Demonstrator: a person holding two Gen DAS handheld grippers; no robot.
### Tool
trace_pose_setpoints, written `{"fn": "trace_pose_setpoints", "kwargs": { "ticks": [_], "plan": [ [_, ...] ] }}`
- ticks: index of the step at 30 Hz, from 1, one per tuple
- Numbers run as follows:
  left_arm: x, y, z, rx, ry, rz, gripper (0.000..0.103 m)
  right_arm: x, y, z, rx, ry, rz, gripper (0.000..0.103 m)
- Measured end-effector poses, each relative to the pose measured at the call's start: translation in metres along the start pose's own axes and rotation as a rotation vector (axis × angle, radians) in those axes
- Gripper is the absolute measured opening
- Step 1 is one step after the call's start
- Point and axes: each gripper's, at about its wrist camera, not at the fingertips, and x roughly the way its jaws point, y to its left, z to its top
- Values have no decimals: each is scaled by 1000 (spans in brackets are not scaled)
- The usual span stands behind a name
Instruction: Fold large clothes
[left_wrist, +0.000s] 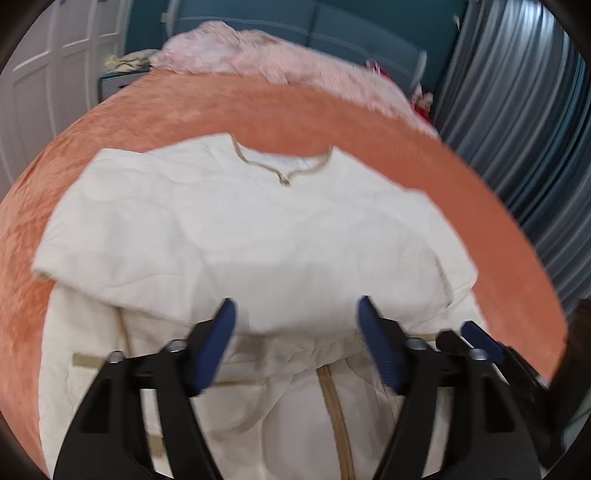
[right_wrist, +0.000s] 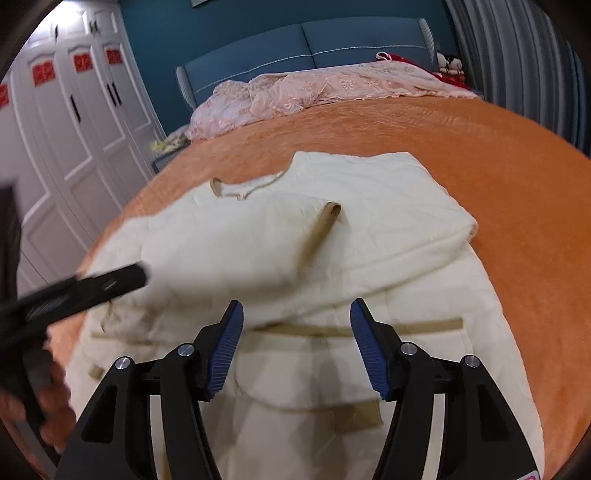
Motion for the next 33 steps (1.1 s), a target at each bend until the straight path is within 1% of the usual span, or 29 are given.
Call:
{"fn": "trace_pose_setpoints", "kwargs": {
  "ticks": [2,3,4,6,8,11,12,13,14,15,16,17,18,19,20,21,23,24,25,26,29,30,33],
  "plan": [
    [-16,20,1,-53,-46,1,81,4,-2,11,27,-7,20,65],
    [-24,26,2,-84,-56,11,81,8,-3,17,39,-8,25,66],
    [-27,41,5,-130,-57,25,81,11,-4,21,49,-7,27,68],
    [-29,74,9,-248,-50,15,81,21,-6,29,81,1,21,68],
    [-28,112,12,-377,-43,23,81,33,-10,35,115,22,18,68],
    [-24,157,12,-520,-29,22,81,54,-13,40,163,83,35,68],
    [-22,167,11,-558,-24,17,81,59,-11,40,166,101,49,68],
    [-19,177,11,-600,-20,5,81,62,-8,40,161,113,61,62],
    [-17,187,10,-636,-16,-8,81,65,-4,42,144,125,76,43],
    [-14,197,9,-680,-11,-18,80,68,2,46,110,136,66,30],
    [-11,203,11,-709,-9,-28,77,67,10,53,70,135,76,8],
    [-9,208,12,-733,-6,-32,66,63,13,60,57,123,88,6],
    [-6,212,16,-750,-4,-38,57,55,16,68,47,85,92,6],
    [-5,214,18,-758,-2,-40,51,41,20,81,29,30,101,5],
    [-5,213,21,-762,-2,-32,33,31,23,89,16,-9,102,5],
    [-5,209,25,-757,-8,-20,19,19,24,98,3,-54,100,5],
    [-9,205,28,-731,-23,4,18,2,22,110,-16,-119,79,5],
    [-10,200,29,-704,-32,34,17,3,19,113,-28,-121,60,5],
    [-10,196,30,-672,-34,58,16,8,16,111,-40,-107,35,5],
    [-8,189,29,-635,-28,96,15,19,10,105,-45,-75,1,5],
    [5,179,21,-570,11,191,12,55,-2,78,-55,39,-75,5],
    [9,178,18,-556,20,214,12,64,-5,68,-60,63,-95,5],
    [16,174,6,-500,20,264,12,79,-13,47,-58,105,-110,5]
  ]
}}
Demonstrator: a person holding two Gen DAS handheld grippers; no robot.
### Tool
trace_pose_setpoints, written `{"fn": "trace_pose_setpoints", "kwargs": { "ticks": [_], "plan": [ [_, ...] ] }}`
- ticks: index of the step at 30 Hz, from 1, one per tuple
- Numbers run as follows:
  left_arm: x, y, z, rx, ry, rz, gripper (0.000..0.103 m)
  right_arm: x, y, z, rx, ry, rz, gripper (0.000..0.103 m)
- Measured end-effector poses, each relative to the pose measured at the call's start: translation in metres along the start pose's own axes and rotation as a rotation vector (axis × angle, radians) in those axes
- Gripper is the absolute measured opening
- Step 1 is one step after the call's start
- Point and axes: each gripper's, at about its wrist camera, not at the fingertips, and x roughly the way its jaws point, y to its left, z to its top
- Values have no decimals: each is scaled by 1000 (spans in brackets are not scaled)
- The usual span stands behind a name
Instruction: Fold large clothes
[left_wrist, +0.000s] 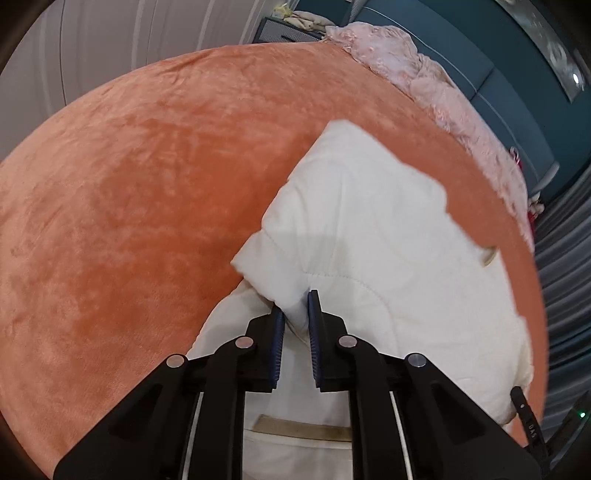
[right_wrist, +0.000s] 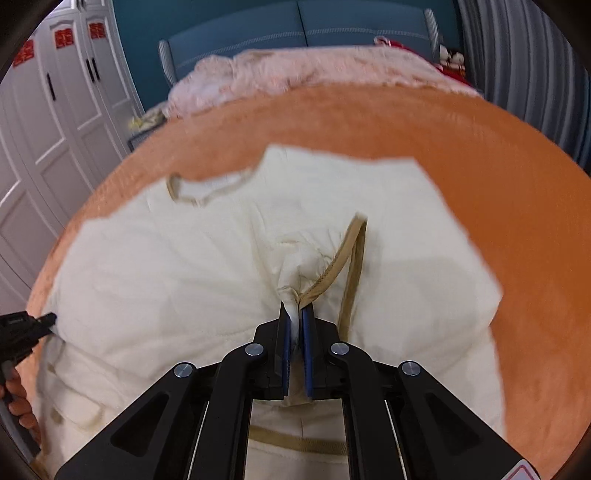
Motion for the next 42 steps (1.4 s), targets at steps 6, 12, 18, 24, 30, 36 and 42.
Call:
{"fn": "trace_pose_setpoints", "kwargs": {
  "ticks": [6,12,18,24,30,36,42],
  "plan": [
    [8,-11,-21,142,-80,90,12,11,6,-15,-31,9,-33,5],
    [14,-21,-32,219,-125,145,12,16,10,-22,-54,5,-57,6],
    [18,-26,-38,254,-143,177,12,19,13,-24,-72,-6,-78,6],
    [16,-34,-40,277,-148,204,12,15,10,-21,-46,4,-53,7],
    [-26,-24,-29,269,-120,145,34,-44,-12,-13,122,-70,-56,37],
    [-64,-61,-5,283,-167,45,40,-55,40,12,0,-75,27,36],
    [-19,-123,-15,382,-97,28,41,-11,98,6,-126,6,53,27]
  ]
}}
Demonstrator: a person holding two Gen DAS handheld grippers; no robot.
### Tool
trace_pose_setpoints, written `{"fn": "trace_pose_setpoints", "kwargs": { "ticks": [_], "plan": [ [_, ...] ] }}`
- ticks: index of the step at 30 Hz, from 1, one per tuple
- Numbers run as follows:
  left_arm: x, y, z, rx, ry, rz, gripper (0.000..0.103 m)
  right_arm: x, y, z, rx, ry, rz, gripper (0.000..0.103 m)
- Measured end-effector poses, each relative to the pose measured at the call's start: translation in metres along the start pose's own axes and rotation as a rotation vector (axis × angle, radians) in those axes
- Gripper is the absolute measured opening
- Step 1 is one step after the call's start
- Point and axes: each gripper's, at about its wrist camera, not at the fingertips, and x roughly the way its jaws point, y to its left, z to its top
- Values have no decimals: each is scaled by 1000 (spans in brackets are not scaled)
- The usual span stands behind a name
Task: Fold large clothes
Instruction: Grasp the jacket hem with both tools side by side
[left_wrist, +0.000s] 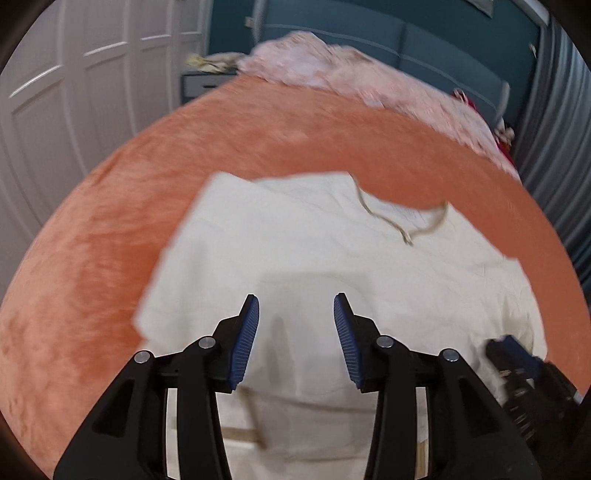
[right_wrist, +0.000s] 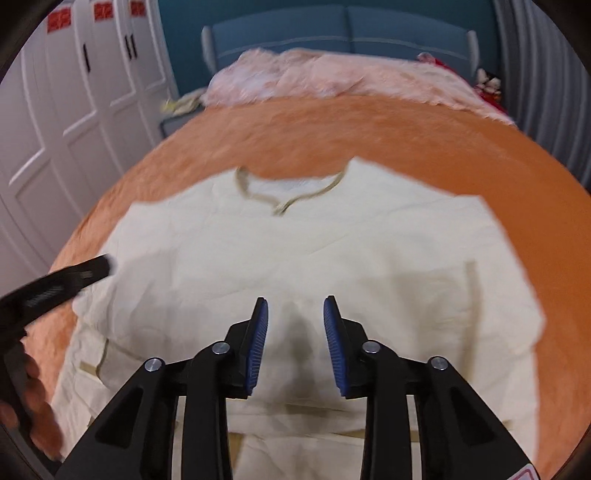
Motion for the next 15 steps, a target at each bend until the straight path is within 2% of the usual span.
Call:
{"fn": "trace_pose_setpoints", "kwargs": {
  "ticks": [5,15],
  "plan": [
    [37,-14,-24,23,56,36,40,28,12,-24,-26,43,-23,24],
    [49,-21,-49,108,-24,111,41,37,14,-41,-42,8,-49,24]
  ]
}}
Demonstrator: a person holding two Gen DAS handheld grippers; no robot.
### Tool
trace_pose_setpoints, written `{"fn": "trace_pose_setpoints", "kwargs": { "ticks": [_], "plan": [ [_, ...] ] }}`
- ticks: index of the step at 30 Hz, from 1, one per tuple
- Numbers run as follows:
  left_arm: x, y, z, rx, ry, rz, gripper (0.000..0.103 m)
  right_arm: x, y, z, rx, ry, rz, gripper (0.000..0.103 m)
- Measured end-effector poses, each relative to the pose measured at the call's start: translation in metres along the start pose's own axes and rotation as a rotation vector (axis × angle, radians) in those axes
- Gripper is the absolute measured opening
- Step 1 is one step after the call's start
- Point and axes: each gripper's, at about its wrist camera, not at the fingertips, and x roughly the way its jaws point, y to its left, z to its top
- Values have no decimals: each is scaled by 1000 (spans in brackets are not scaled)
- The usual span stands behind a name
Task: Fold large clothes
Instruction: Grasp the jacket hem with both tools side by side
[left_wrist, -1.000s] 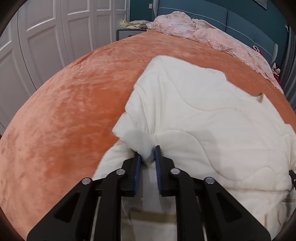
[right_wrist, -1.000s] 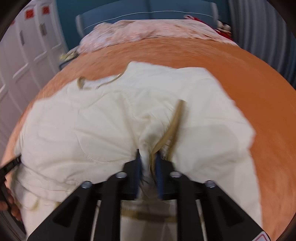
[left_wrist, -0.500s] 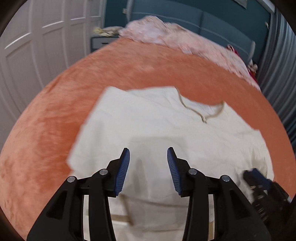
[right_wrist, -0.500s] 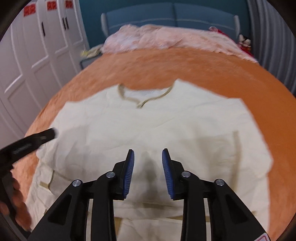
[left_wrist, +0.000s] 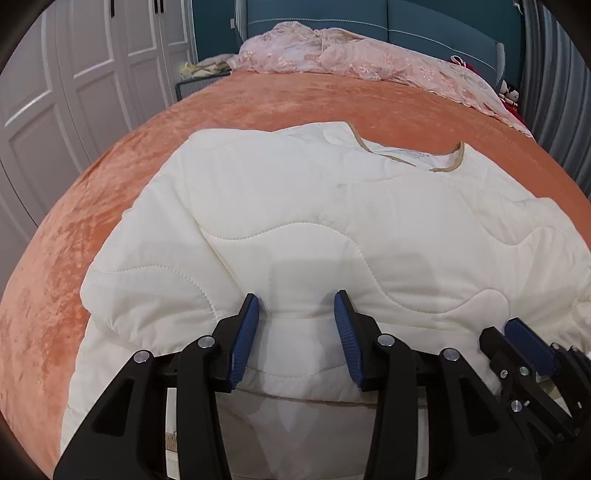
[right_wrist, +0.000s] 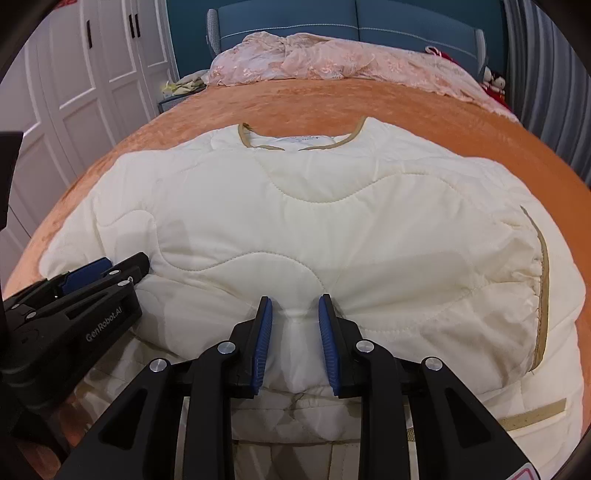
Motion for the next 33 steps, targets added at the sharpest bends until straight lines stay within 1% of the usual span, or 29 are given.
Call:
{"fn": "trace_pose_setpoints", "kwargs": {
  "ticks": [13,26,33],
  "plan": [
    [1,-7,-9,33,-55,50,41,3,12,-5,-54,-38,-75,26],
    [2,-11,-13,45,-85,73,42,5,13,-6,-53,-52,-82,26],
    [3,-10,-14,40,-91,67,42,4,12,-6,-45,-60,-74,26]
  ]
}}
